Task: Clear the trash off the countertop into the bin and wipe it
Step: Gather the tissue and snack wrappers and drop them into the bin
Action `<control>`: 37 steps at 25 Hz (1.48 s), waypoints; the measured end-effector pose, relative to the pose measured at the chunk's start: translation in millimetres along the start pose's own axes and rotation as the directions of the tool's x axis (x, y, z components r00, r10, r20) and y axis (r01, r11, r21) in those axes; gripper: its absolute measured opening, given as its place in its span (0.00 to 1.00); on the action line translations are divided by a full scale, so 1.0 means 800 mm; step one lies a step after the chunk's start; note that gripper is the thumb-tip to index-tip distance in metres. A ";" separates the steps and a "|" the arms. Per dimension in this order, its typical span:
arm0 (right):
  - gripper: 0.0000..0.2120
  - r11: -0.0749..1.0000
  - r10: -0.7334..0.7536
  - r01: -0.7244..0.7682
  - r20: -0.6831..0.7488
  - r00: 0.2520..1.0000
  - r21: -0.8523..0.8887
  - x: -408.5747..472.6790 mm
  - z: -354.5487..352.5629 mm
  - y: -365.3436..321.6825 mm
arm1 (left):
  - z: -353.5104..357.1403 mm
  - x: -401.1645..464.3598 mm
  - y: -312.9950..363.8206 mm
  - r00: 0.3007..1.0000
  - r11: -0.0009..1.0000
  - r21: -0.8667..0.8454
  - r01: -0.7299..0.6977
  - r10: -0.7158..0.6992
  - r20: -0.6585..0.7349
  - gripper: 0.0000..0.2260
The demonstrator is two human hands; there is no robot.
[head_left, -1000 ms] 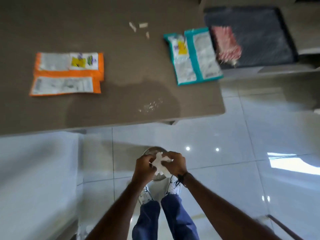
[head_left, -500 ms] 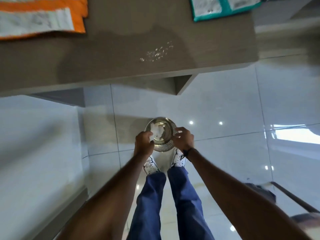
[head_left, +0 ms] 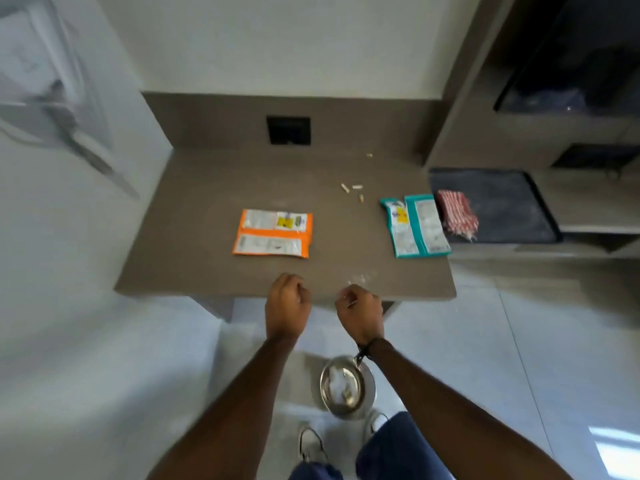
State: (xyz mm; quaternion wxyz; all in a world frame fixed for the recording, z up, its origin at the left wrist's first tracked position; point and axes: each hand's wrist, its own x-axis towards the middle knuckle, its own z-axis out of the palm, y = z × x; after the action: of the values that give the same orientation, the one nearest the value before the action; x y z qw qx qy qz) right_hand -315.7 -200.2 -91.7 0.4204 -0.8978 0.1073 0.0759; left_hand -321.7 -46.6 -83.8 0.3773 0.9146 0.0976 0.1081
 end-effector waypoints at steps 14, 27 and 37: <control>0.10 0.988 0.030 -0.083 0.360 0.933 0.134 0.224 -0.001 -0.113 | 0.000 0.201 -0.036 0.679 0.627 -0.263 0.733 -0.691 0.246 0.06; 0.11 0.997 0.070 -0.036 0.671 0.738 -0.065 0.398 -0.315 -0.017 | 0.140 0.234 0.194 0.633 0.689 -0.245 0.682 -0.388 0.670 0.18; 0.40 0.994 0.103 -0.073 0.438 0.893 -0.085 0.409 -0.282 0.079 | 0.255 0.214 0.210 0.783 0.870 0.234 0.435 -0.493 0.378 0.28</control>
State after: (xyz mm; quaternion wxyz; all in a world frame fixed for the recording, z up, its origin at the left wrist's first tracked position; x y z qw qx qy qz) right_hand -5.6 -455.5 -69.0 0.3998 -0.8648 0.0470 0.3002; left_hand -86.0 -255.0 -84.1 0.3420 0.8863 0.2421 -0.1973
